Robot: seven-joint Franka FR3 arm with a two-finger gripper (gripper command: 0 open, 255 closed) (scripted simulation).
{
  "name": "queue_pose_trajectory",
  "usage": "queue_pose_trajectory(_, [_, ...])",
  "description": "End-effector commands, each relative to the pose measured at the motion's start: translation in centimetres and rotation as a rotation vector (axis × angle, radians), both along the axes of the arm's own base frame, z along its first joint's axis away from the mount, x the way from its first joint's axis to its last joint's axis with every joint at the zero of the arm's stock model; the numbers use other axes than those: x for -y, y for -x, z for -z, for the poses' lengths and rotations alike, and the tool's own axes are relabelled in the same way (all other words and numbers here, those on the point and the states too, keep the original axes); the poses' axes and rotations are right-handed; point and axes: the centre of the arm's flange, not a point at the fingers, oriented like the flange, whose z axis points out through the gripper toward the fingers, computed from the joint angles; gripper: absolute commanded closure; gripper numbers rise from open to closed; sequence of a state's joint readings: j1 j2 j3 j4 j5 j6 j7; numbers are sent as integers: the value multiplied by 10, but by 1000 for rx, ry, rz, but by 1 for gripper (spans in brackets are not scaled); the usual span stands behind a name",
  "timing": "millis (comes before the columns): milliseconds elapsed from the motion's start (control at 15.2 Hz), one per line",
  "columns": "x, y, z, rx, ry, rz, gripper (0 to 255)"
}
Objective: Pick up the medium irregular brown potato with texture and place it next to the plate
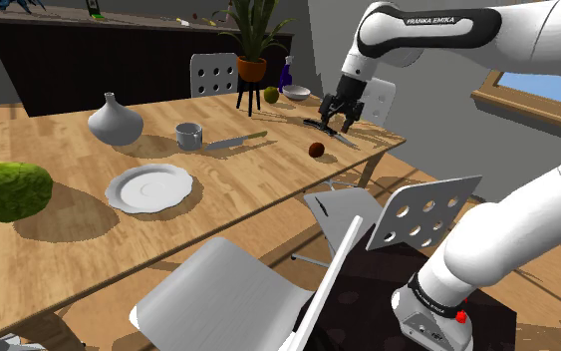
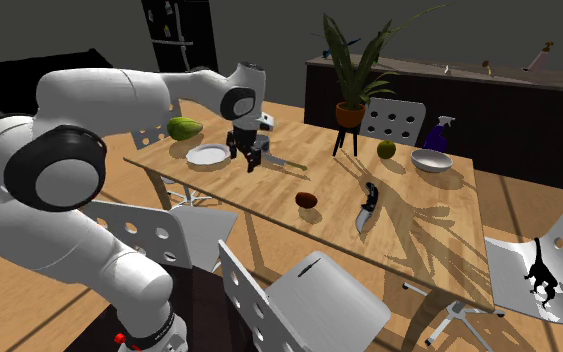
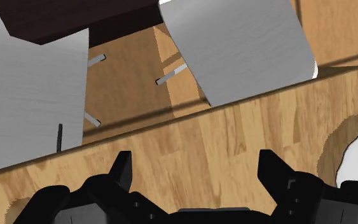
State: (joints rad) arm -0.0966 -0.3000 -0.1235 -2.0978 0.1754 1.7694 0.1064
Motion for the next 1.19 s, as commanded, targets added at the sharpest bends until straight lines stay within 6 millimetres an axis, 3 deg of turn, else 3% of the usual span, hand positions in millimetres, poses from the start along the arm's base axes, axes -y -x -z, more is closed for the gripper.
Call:
queue_pose_trajectory(0, [15, -19, 12, -12, -12, 68, 0])
queue_pose_trajectory(594, [95, -87, 76, -65, -68, 364, 0])
queue_pose_trajectory(1122, [176, -123, 139, -112, -118, 627, 0])
